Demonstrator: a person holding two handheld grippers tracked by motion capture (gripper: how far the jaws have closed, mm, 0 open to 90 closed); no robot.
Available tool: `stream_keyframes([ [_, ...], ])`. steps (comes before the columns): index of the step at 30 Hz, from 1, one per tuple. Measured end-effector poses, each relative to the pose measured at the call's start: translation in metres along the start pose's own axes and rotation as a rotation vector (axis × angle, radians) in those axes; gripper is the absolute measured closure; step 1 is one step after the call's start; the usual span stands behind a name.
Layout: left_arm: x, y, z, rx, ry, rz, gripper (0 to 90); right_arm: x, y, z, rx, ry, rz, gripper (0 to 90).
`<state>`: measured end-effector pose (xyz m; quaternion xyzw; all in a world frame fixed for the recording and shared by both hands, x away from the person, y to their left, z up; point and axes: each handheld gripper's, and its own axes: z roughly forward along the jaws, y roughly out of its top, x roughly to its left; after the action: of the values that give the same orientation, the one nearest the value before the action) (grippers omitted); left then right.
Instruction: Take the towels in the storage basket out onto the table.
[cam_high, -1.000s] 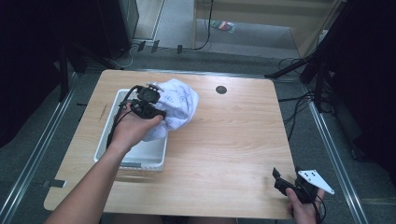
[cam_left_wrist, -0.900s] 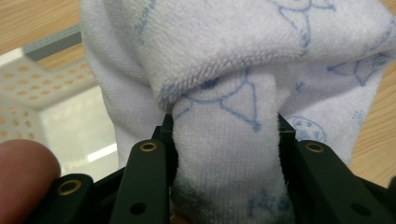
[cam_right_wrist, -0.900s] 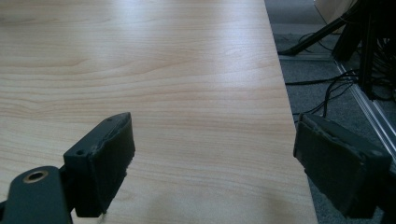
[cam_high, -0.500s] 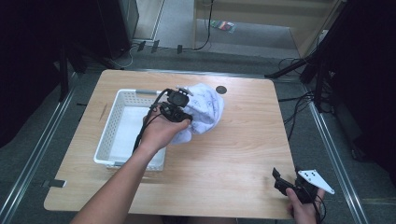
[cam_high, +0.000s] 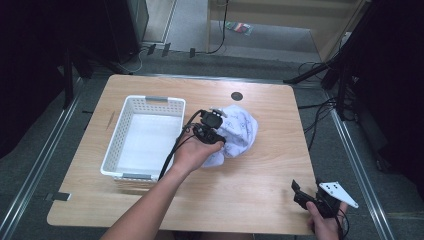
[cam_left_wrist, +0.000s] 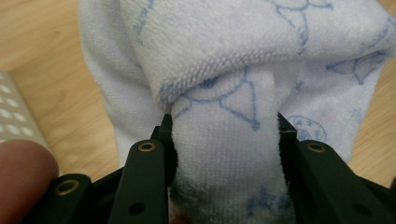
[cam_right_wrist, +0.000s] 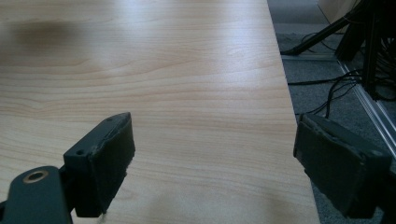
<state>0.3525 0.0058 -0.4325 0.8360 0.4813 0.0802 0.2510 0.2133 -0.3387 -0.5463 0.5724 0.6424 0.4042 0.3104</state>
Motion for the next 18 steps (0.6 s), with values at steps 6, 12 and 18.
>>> stream_keyframes([
  [6,-0.003,-0.007,0.015,0.012,-0.024,-0.020,59.3,0.000,0.000,0.000,0.001,-0.001,0.000,12.7],
  [12,-0.002,-0.016,0.030,0.033,-0.051,-0.060,57.0,0.000,0.000,0.000,0.001,-0.001,-0.001,12.7],
  [18,0.003,-0.023,0.038,0.018,-0.073,-0.092,36.3,0.000,0.000,0.000,0.000,0.001,-0.001,12.8],
])
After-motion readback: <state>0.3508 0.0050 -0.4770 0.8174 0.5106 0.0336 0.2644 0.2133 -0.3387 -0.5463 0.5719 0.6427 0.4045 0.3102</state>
